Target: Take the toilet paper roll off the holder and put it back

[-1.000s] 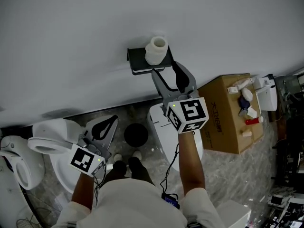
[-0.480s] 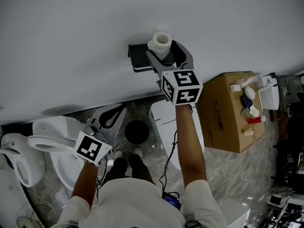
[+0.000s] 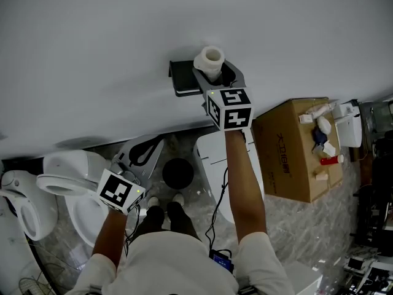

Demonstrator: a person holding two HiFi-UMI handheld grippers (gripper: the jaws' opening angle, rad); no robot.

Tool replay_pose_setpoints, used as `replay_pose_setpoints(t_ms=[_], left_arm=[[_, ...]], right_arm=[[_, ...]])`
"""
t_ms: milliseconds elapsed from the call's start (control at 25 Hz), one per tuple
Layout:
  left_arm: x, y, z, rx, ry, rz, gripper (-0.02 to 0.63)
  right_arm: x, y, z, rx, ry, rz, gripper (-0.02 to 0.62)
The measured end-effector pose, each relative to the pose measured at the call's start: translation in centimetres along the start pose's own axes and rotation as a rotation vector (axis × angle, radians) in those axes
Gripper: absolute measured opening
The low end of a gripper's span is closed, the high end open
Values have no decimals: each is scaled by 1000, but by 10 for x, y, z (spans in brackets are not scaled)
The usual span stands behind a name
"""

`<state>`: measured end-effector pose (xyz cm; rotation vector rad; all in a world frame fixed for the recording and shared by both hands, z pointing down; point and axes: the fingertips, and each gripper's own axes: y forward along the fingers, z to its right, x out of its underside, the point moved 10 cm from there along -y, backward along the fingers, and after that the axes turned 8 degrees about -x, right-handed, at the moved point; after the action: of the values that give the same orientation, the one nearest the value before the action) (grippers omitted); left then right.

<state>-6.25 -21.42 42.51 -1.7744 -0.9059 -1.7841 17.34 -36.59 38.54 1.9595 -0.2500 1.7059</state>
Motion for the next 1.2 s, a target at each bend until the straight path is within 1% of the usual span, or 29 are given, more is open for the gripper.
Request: replay_pose_setpoints(t_ms=[120,320,560,760,960,1080,1200], left_arm=[[-2,-2,-1,-16,-2,6,5],[-6,-4,0,-10,7,9,5],[-8,-10,-1,-12,9,18,5],[-14,-17,0,-18,15,33,5],[-15,-23,2,-19,24,40,5],[-18,-26,4,-20,30,46,5],[-19,-30,7,-22,48,35,5]], right_arm=[[-2,-1,0,0,-1,-6,288],[-6,-3,-3,-2,3,-3,287],[-33,-27,-14,-24,-7,52,287],[-61,-73,-37,-50,-46,120,287],[-78,-126,-61,-68,-87,181,287],[-86,-158,-74,-81,-111,190,287],[-85,-187,-87,-86,-123,165,287]])
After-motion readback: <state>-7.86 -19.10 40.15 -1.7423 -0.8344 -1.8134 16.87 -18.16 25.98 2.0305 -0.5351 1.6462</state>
